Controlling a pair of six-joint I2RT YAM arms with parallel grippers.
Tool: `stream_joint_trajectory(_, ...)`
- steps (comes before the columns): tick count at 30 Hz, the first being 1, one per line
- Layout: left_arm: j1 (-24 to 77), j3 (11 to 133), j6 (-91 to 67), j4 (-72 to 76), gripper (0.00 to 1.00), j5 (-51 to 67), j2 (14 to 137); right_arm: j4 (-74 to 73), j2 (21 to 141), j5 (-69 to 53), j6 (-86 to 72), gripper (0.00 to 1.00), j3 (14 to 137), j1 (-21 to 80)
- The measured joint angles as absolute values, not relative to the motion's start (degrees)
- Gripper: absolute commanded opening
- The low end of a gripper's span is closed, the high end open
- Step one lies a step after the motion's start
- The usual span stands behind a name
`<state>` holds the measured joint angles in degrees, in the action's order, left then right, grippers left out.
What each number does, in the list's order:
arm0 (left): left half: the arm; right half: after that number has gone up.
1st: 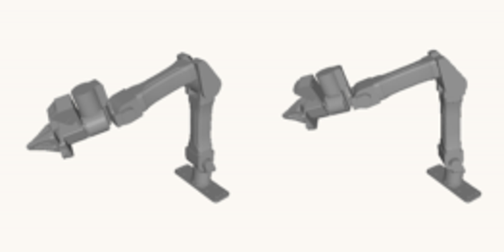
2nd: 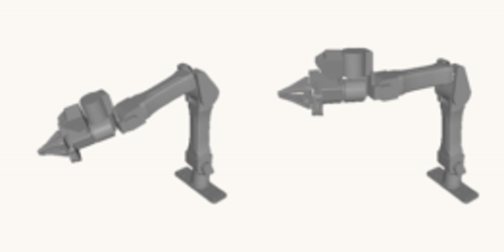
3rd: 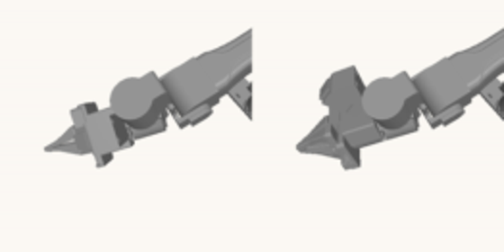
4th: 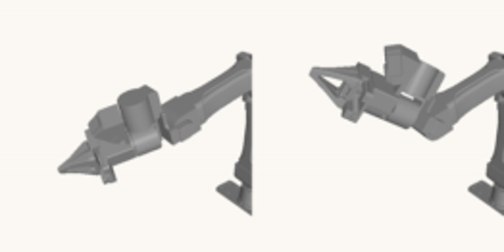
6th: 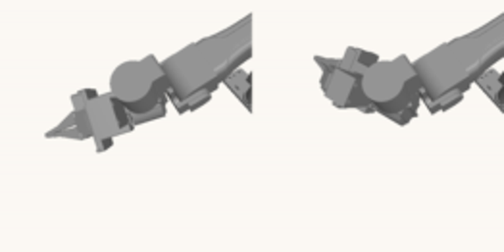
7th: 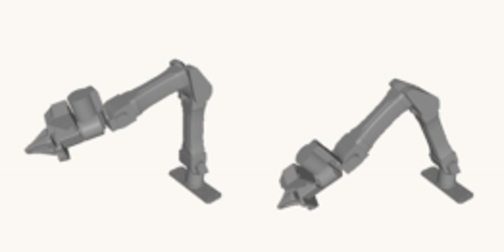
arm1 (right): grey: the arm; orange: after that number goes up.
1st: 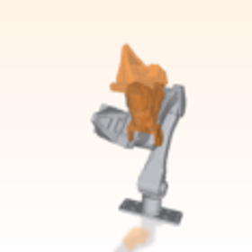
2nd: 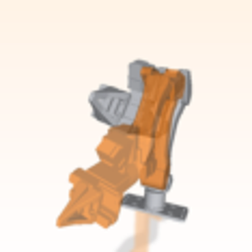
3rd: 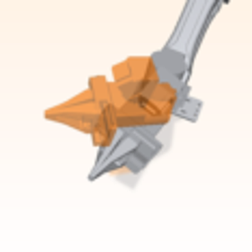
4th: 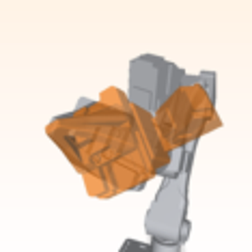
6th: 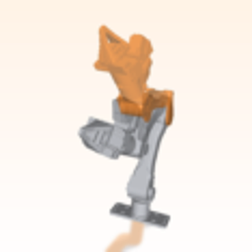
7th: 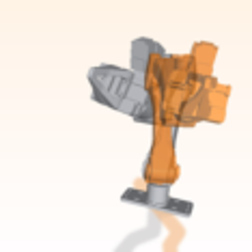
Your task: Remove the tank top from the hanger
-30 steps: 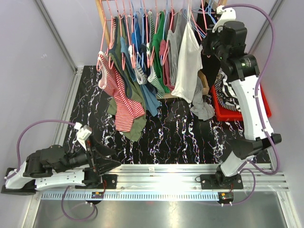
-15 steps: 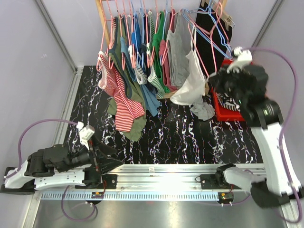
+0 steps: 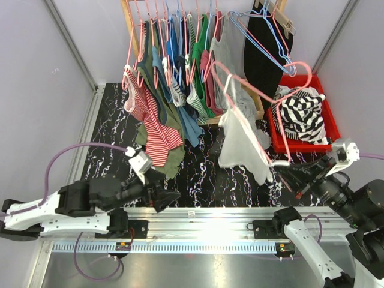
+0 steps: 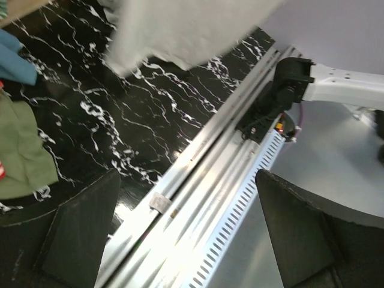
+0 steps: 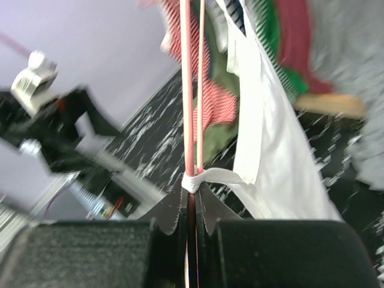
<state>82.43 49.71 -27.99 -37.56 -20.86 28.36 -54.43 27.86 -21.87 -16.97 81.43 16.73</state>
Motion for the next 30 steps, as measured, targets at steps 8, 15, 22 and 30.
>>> stream_joint_trajectory(8,82.4,49.8,-18.2,-24.1,0.99,-25.8,33.2,-63.5,28.1,-34.7,-18.3,0.00,78.6,16.7)
stream_joint_trajectory(15,82.4,49.7,-13.7,-13.8,0.99,-32.5,42.1,-65.9,28.1,-41.5,-18.9,0.00,75.9,16.7)
stream_joint_trajectory(22,82.3,49.7,-10.9,-9.0,0.91,-37.4,51.4,-65.9,28.2,-43.4,-19.0,0.00,75.5,16.7)
stream_joint_trajectory(30,79.3,49.7,-10.8,-7.4,0.38,-38.6,51.0,-66.7,28.2,-43.7,-18.9,0.00,75.3,16.7)
